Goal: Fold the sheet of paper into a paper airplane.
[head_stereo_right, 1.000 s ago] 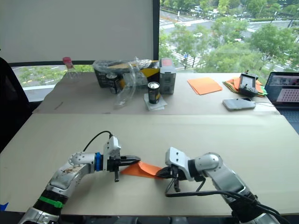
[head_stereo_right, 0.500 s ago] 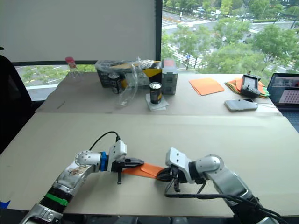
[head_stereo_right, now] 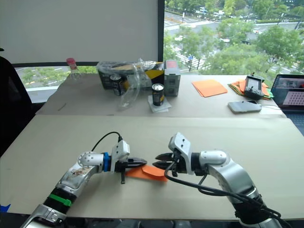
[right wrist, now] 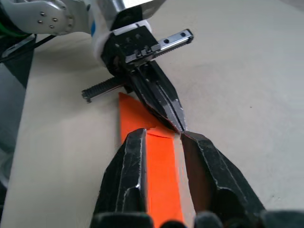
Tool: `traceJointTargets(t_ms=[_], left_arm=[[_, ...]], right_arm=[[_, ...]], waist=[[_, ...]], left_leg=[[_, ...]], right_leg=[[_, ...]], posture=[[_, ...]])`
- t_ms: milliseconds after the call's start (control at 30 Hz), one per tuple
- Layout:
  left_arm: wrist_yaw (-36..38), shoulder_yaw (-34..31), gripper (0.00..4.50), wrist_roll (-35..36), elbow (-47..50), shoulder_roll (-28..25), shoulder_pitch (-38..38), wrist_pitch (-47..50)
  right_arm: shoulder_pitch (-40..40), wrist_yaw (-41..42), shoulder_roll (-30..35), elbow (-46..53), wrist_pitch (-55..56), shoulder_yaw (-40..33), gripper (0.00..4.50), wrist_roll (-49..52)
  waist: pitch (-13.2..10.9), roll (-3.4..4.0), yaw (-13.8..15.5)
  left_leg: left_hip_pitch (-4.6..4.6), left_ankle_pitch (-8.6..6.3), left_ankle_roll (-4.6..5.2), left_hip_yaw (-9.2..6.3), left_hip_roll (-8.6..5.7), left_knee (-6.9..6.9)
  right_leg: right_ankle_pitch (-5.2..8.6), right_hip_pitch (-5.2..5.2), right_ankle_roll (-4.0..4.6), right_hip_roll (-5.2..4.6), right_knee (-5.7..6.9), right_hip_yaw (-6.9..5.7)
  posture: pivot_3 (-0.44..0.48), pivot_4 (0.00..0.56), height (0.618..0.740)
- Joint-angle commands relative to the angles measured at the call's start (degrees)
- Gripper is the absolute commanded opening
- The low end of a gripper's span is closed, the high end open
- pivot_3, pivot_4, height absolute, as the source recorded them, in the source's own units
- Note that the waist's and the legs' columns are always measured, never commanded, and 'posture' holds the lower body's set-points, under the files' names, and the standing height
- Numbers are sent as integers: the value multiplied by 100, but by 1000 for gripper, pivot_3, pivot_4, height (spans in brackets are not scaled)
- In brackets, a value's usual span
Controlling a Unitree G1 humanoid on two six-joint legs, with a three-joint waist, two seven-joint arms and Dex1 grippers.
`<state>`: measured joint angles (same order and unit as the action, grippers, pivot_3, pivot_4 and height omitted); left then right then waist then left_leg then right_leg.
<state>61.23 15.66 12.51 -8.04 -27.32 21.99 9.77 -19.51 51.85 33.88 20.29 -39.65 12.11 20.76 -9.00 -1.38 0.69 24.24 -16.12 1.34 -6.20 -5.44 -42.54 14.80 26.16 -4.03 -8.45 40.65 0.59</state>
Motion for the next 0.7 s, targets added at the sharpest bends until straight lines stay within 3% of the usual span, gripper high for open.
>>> traceJointTargets(t_ms=[33,333,700], left_arm=[[40,136,0,-250,-129,-95,-133,9],[81,134,0,-264,-41,-129,-175,27],[107,36,0,-241,-6,-175,-241,52]], right_arm=[[59,-197,-115,-239,489,362,24,-443],[374,-429,-668,-460,681,642,24,-580],[473,-762,-841,-893,342,703,24,-741]], waist=[[0,0,-5],[1,1,-44],[22,3,-84]], left_leg=[[1,0,0,0,0,0],[-4,0,-1,1,0,5],[-15,0,0,1,0,6]], right_leg=[[0,1,0,0,0,0],[0,1,0,2,2,3],[0,-6,0,3,5,3]], posture=[[0,150,670],[0,150,670],[0,150,670]])
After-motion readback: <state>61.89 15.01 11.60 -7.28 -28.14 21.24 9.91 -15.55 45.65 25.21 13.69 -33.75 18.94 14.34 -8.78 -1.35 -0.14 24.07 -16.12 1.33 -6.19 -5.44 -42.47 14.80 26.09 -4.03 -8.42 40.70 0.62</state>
